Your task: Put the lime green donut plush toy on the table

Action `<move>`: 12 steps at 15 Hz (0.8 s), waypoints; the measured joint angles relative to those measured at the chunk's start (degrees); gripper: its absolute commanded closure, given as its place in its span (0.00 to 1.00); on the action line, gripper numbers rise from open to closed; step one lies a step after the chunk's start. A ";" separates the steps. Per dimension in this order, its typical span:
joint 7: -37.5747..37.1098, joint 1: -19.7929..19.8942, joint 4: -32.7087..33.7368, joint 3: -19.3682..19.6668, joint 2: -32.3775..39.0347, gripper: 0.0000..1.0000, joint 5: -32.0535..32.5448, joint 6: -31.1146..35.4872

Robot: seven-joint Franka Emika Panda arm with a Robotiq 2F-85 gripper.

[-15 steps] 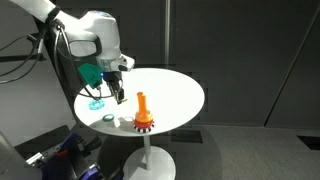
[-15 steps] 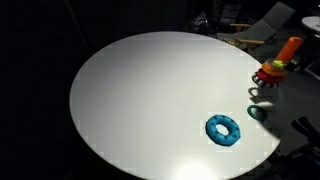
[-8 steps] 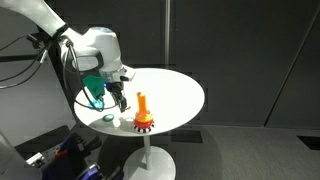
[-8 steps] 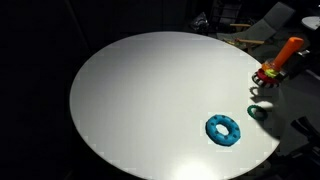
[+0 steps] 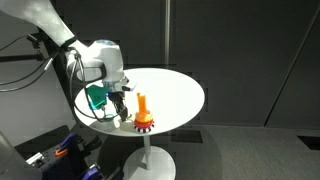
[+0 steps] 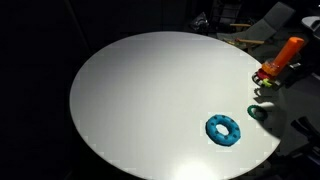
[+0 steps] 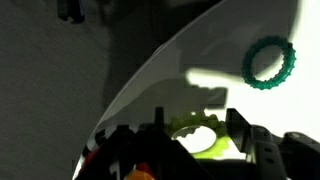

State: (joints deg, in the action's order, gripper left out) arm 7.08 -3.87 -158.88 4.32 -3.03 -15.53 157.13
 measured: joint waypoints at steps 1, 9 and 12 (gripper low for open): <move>-0.01 0.19 0.01 -0.03 0.84 0.62 0.00 0.56; -0.04 2.12 0.34 -0.59 5.20 0.44 0.01 1.86; -0.05 2.67 0.46 -0.85 5.76 0.26 0.02 1.86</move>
State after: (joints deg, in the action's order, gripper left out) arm 7.03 -1.20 -158.42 3.47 2.74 -15.51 158.98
